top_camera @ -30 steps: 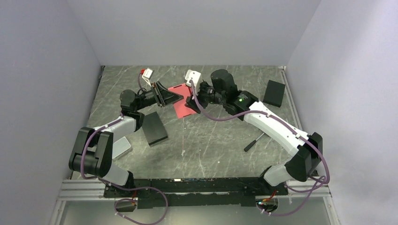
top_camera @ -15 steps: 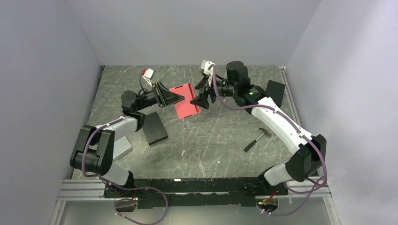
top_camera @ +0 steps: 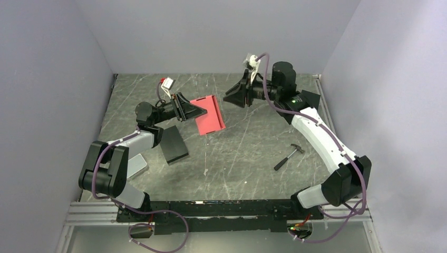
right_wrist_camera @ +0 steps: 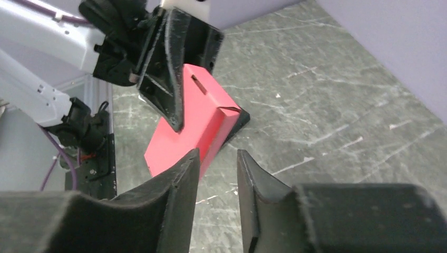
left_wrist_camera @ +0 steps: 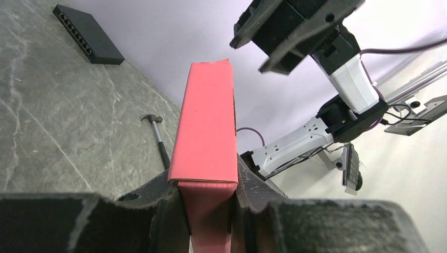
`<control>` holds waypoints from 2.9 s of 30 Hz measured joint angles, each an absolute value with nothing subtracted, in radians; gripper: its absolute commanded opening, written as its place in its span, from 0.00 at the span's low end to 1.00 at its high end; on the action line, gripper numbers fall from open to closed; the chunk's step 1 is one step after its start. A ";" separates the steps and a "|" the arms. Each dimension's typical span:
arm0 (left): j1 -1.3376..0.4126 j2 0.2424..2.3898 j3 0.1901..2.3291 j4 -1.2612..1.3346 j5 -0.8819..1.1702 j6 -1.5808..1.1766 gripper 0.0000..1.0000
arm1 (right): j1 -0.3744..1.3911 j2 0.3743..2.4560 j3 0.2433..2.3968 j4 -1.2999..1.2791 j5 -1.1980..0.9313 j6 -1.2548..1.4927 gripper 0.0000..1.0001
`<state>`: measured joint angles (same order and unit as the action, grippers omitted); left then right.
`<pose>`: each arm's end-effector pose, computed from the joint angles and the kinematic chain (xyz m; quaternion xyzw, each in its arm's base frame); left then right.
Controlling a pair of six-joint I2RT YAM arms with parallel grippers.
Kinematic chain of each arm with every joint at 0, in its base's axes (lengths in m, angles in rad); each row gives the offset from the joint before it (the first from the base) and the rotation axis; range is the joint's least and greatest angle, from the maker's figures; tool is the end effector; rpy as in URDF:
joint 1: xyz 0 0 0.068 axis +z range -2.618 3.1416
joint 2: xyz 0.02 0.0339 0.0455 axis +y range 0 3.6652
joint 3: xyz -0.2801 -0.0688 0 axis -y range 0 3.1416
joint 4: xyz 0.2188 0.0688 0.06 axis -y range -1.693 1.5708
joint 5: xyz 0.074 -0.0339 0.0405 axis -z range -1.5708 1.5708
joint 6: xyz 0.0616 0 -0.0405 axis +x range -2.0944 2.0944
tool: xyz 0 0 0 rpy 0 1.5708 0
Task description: Fold the paper box
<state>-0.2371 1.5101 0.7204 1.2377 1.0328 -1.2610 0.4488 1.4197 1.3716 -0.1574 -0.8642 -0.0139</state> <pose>0.2741 -0.1207 0.3257 0.1376 0.6083 -0.6938 0.3601 0.2598 0.1771 0.4166 -0.4187 0.6252 0.4409 0.4893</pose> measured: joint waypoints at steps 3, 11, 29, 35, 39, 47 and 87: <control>-0.237 1.510 0.720 1.243 1.035 -1.265 0.00 | 0.422 1.412 1.372 -0.147 -0.826 0.036 0.06; -0.237 1.510 0.720 1.252 1.035 -1.269 0.00 | 0.546 1.458 1.407 -0.198 -0.511 0.030 0.01; -0.235 1.459 0.720 1.092 0.996 -1.195 0.00 | 0.811 1.552 1.498 -0.289 0.090 -0.126 0.03; -0.230 1.458 0.707 1.054 0.964 -1.189 0.00 | 0.867 1.604 1.509 -0.261 0.256 -0.110 0.10; -0.226 1.458 0.690 1.038 0.937 -1.189 0.00 | 0.872 1.628 1.507 -0.241 0.289 -0.088 0.11; -0.217 1.458 0.661 1.108 0.896 -1.214 0.00 | 0.762 1.534 1.393 -0.215 0.103 -0.036 0.12; -0.186 1.451 0.593 1.209 0.791 -1.217 0.00 | 0.688 1.427 1.162 -0.146 0.144 0.038 0.13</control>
<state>-0.1860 1.4513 0.5926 1.2087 0.7910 -1.2167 0.6884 1.4265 1.1618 -0.1463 0.1444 0.0383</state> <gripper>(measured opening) 0.302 0.118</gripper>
